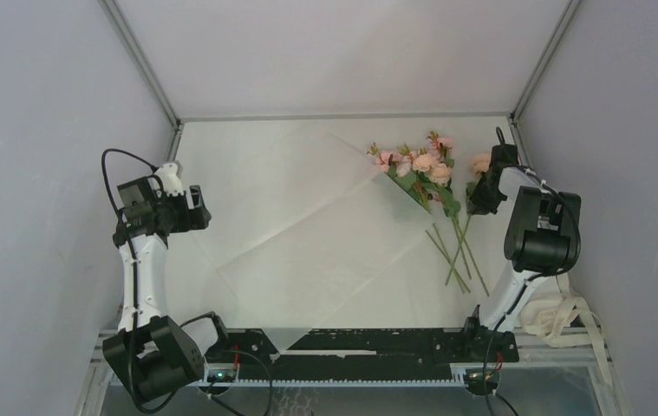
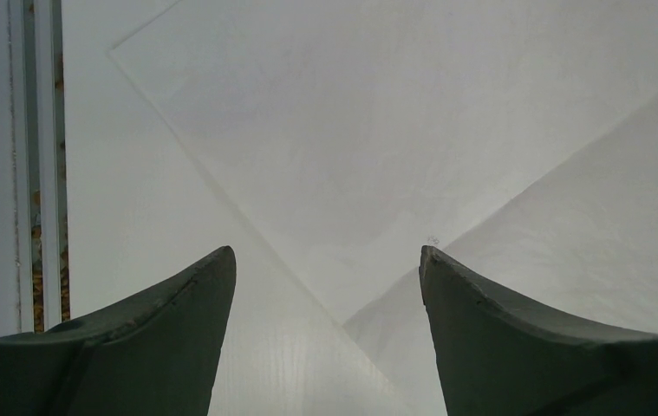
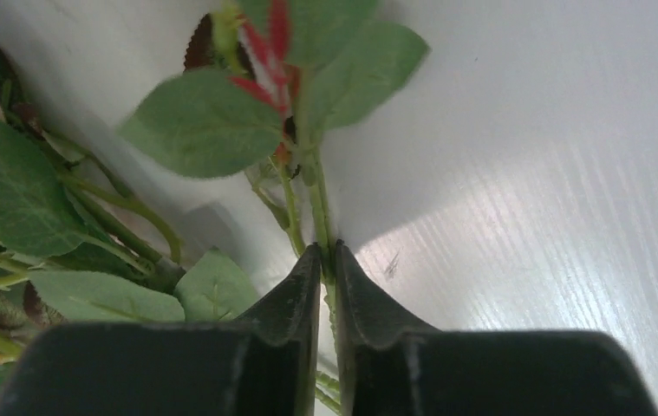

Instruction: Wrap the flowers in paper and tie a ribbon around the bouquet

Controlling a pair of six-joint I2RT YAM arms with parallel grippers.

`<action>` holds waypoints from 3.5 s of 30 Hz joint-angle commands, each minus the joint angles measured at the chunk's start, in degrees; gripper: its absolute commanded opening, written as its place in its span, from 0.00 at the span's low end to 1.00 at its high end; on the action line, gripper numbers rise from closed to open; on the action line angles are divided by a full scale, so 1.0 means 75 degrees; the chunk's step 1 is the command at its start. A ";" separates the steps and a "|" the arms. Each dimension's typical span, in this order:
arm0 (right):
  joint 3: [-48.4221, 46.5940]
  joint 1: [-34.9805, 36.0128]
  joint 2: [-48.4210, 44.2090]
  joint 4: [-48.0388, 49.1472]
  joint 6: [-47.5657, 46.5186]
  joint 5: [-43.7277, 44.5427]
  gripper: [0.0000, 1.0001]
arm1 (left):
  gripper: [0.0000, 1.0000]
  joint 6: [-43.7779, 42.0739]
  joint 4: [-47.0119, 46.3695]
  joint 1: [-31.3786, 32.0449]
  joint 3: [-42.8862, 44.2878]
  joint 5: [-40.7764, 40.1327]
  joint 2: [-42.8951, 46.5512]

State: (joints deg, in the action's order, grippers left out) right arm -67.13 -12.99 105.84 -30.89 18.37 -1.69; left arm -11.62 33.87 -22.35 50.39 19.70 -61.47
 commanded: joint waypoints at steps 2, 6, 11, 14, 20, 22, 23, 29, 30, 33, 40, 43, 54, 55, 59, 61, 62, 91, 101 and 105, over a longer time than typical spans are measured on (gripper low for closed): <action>-0.0455 0.0004 -0.0154 -0.0034 -0.0609 0.1773 0.10 | 0.82 -0.0151 -0.0039 0.0049 -0.0088 0.0128 0.0091; -0.0460 0.0010 -0.1574 0.0328 -0.0861 0.3648 0.00 | 0.82 -0.0116 -0.0051 0.0061 -0.0101 0.0191 0.0067; -0.0424 0.0422 -0.3476 0.1313 -0.1347 0.5726 0.00 | 0.82 -0.0106 -0.0035 0.0086 -0.0109 0.0151 0.0114; -0.0072 0.1189 -0.4562 0.3061 -0.2751 0.7267 0.00 | 0.82 -0.0115 -0.0038 0.0104 -0.0116 0.0148 0.0180; 0.0600 0.2695 -0.5670 0.8099 -0.6800 0.8478 0.00 | 0.82 -0.0144 -0.0005 0.0126 -0.0127 0.0162 0.0186; 0.0600 0.2891 -0.5734 0.8994 -0.7641 0.8480 0.00 | 0.82 -0.0170 0.0019 0.0122 -0.0127 0.0168 0.0208; 0.0587 0.2933 -0.5760 0.9221 -0.7869 0.8416 0.00 | 0.82 -0.0185 0.0037 0.0115 -0.0125 0.0171 0.0224; -0.0286 0.3991 -0.6450 0.4736 -0.4498 0.4666 0.00 | 0.82 -0.0165 0.0024 0.0130 -0.0104 0.0243 0.0148; -0.0534 0.4151 -0.6384 0.3919 -0.3634 0.3691 0.00 | 0.82 -0.0140 0.0036 0.0142 -0.0074 0.0244 0.0121; -0.1030 0.4805 -0.5544 0.2986 -0.1552 0.1053 0.00 | 0.82 -0.0124 0.0102 0.0197 -0.0007 0.0219 0.0064; -0.2615 0.6772 -0.1948 0.2813 0.0821 -0.0447 0.00 | 0.82 -0.0310 0.0226 0.0249 -0.0128 0.0090 0.0187; -0.4285 0.7201 -0.0245 0.2138 0.1275 -0.0720 0.00 | 0.82 -0.0338 0.0230 0.0253 -0.0173 0.0095 0.0137; -0.6655 0.7454 0.3233 0.1626 0.1949 0.0225 0.00 | 0.82 -0.0422 0.0222 0.0303 -0.0227 0.0191 -0.0053; -0.6664 0.7438 0.3372 0.1775 0.1850 0.0226 0.00 | 0.82 -0.0420 0.0215 0.0312 -0.0227 0.0196 -0.0071; -0.7371 0.7274 0.3992 0.1368 0.1278 0.0070 0.35 | 0.82 -0.0408 0.0207 0.0320 -0.0204 0.0200 -0.0147; -0.8119 0.7075 0.4183 0.0411 0.0895 0.0093 0.58 | 0.82 -0.0414 0.0222 0.0320 -0.0214 0.0208 -0.0133; -0.8276 0.6956 0.4097 0.0057 0.0655 0.0127 0.62 | 0.82 -0.0428 0.0224 0.0326 -0.0231 0.0198 -0.0111; -0.0729 0.1965 -0.0939 -0.1999 -0.1403 0.0334 0.38 | 0.82 -0.0407 0.0295 0.0437 -0.0241 0.0168 0.0005; -0.0735 0.2349 -0.0110 -0.1861 -0.1618 0.0544 0.42 | 0.82 -0.0425 0.0298 0.0437 -0.0274 0.0140 -0.0011; -0.0729 0.2474 0.0274 -0.1763 -0.1682 0.0728 0.42 | 0.82 -0.0424 0.0298 0.0443 -0.0265 0.0158 -0.0071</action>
State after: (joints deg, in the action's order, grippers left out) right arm -71.46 4.80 106.15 -45.60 7.29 1.54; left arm -14.02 36.62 -19.33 49.50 19.90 -62.78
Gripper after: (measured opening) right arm 0.423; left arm 0.822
